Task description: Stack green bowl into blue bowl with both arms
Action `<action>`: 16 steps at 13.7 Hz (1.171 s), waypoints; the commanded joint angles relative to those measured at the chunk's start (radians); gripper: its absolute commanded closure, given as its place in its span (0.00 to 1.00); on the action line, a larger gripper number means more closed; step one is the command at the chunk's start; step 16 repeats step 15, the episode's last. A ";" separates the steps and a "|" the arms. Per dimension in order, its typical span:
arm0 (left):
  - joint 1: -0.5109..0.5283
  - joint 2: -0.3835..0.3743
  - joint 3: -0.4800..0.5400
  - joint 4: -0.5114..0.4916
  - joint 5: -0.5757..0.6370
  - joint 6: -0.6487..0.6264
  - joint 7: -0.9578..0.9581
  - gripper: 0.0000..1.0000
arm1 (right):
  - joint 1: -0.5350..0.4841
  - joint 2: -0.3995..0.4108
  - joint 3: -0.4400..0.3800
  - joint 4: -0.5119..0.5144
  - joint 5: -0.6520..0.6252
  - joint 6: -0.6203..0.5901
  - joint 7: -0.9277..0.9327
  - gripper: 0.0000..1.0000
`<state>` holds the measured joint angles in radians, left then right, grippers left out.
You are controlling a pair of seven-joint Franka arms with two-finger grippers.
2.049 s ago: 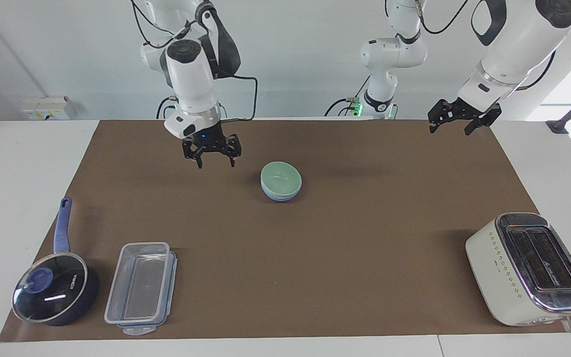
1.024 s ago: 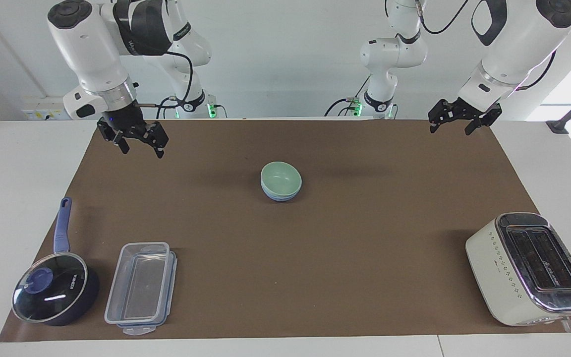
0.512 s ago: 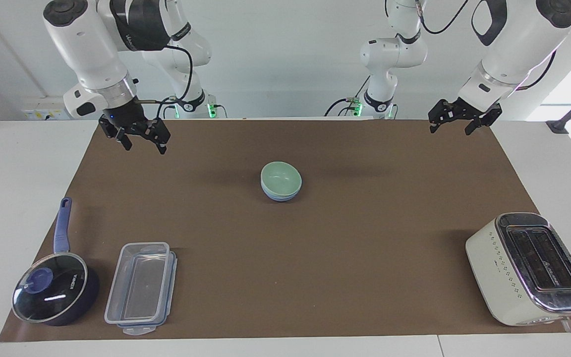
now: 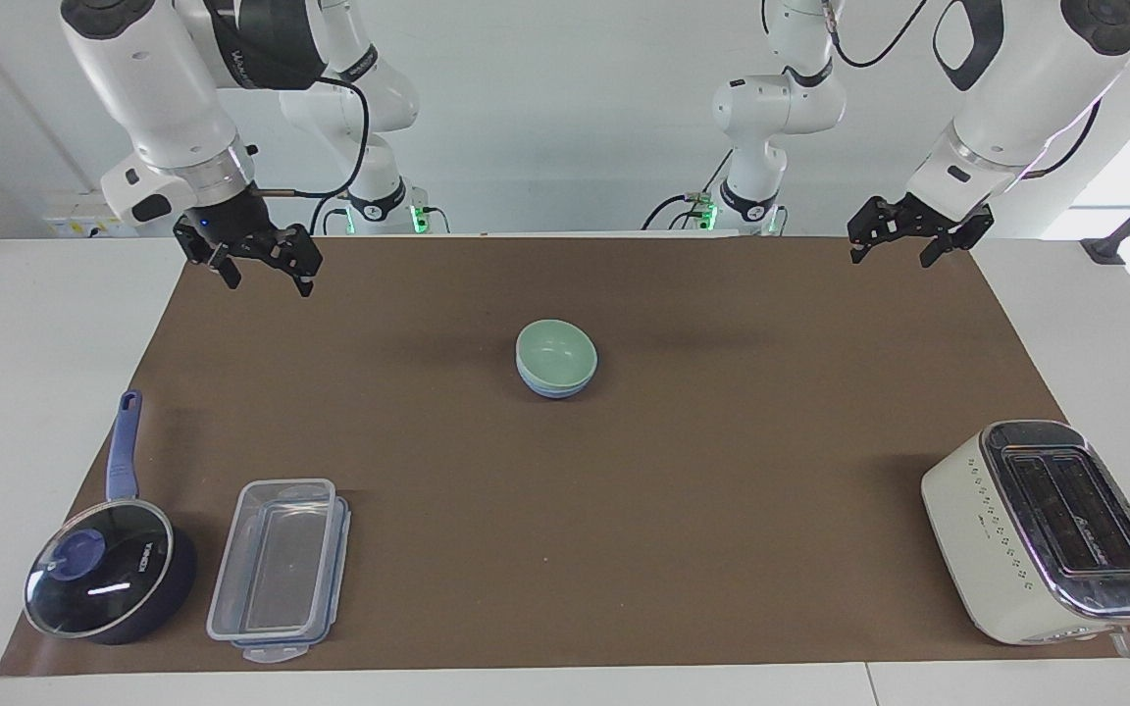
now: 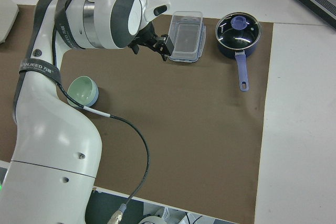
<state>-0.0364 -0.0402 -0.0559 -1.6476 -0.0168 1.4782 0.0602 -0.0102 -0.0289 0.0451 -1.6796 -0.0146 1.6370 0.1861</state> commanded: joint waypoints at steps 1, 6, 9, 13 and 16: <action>0.007 -0.026 -0.007 -0.028 0.027 0.011 0.006 0.00 | -0.016 0.003 0.012 0.011 -0.012 -0.020 -0.031 0.00; 0.007 -0.026 -0.007 -0.028 0.027 0.011 0.006 0.00 | -0.028 -0.005 0.012 -0.002 -0.012 -0.026 -0.036 0.00; 0.007 -0.026 -0.007 -0.028 0.027 0.011 0.006 0.00 | -0.040 -0.008 0.013 -0.003 -0.008 -0.036 -0.042 0.00; 0.007 -0.026 -0.007 -0.028 0.027 0.011 0.006 0.00 | -0.030 -0.020 0.013 -0.009 -0.008 -0.032 -0.027 0.00; 0.007 -0.026 -0.007 -0.028 0.027 0.011 0.006 0.00 | -0.034 -0.023 0.013 -0.017 -0.007 -0.032 -0.017 0.00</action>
